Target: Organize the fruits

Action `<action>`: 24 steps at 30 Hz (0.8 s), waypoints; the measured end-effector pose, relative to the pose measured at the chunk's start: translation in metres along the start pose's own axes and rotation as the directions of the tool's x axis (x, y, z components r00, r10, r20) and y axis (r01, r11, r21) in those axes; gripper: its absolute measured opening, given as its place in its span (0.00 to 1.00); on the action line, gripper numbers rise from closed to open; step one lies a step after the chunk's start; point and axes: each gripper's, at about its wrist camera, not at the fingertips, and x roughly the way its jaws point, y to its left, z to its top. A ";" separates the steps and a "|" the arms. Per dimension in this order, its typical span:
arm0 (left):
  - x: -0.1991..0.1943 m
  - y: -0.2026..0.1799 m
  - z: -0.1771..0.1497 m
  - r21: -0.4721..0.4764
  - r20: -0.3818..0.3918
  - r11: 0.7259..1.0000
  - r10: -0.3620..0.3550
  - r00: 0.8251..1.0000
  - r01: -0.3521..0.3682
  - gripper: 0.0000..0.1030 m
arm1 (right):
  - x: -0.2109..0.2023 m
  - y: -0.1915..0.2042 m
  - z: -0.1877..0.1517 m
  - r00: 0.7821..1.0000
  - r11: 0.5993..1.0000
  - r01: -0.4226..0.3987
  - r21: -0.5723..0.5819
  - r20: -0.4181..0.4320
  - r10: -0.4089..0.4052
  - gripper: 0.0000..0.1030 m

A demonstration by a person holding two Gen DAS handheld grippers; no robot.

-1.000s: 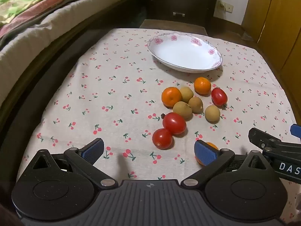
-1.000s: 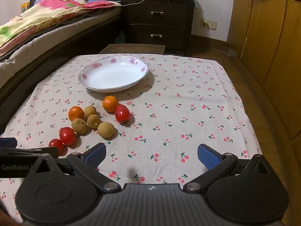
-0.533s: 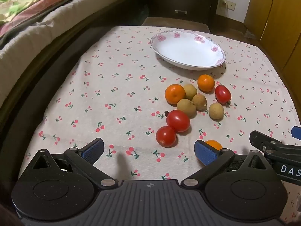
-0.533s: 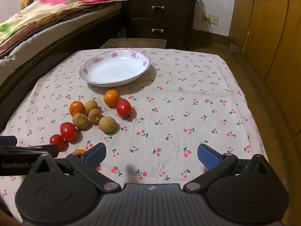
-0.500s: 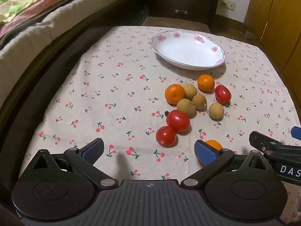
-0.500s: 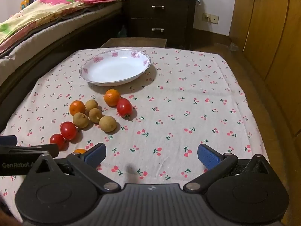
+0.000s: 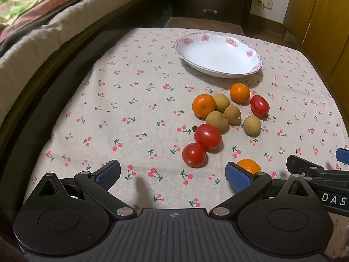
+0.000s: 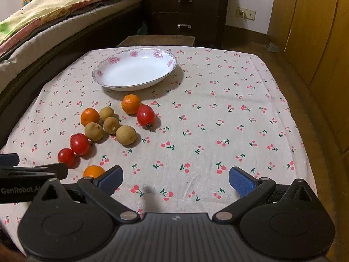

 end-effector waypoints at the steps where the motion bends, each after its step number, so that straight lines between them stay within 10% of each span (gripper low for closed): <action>1: 0.000 0.000 0.000 0.001 -0.002 1.000 0.000 1.000 0.000 1.00 | 0.000 0.000 0.000 1.000 1.000 0.000 -0.001 -0.002 0.000 1.00; 24: 0.000 -0.001 -0.001 -0.004 -0.014 1.000 -0.002 1.000 0.002 0.99 | 0.004 0.000 0.000 1.000 1.000 -0.012 0.006 -0.022 0.012 1.00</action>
